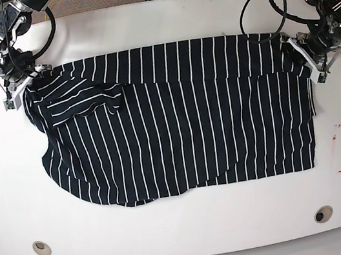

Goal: Fold the T-shirt properly
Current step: 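Regrasp the shirt edge corners with both grippers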

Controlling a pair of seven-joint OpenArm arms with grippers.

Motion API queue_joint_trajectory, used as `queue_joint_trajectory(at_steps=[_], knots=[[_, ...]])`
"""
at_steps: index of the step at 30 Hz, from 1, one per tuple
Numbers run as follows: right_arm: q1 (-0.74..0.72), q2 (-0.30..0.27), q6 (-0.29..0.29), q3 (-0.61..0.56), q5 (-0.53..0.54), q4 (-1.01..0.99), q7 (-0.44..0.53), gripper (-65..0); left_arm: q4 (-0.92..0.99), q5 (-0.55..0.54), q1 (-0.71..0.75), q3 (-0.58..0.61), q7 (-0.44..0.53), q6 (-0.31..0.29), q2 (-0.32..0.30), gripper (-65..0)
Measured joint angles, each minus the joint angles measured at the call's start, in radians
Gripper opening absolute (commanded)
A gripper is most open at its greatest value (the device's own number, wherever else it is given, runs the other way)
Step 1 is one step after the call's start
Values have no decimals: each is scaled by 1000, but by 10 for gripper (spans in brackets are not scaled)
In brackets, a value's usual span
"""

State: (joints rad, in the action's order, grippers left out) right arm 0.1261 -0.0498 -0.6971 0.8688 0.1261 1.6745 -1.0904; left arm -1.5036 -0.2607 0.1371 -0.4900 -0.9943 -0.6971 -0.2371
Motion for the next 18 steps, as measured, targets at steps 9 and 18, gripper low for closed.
queue_joint_trajectory(at_steps=[9, 18], knots=[[78, -11, 1, -4, 18, 11, 40, -598, -114, 25, 123, -5, -29, 0, -33, -649], [192, -16, 0, -42, 12, 90, 22, -598, -242, 47, 241, -4, -148, -2, -52, -647]])
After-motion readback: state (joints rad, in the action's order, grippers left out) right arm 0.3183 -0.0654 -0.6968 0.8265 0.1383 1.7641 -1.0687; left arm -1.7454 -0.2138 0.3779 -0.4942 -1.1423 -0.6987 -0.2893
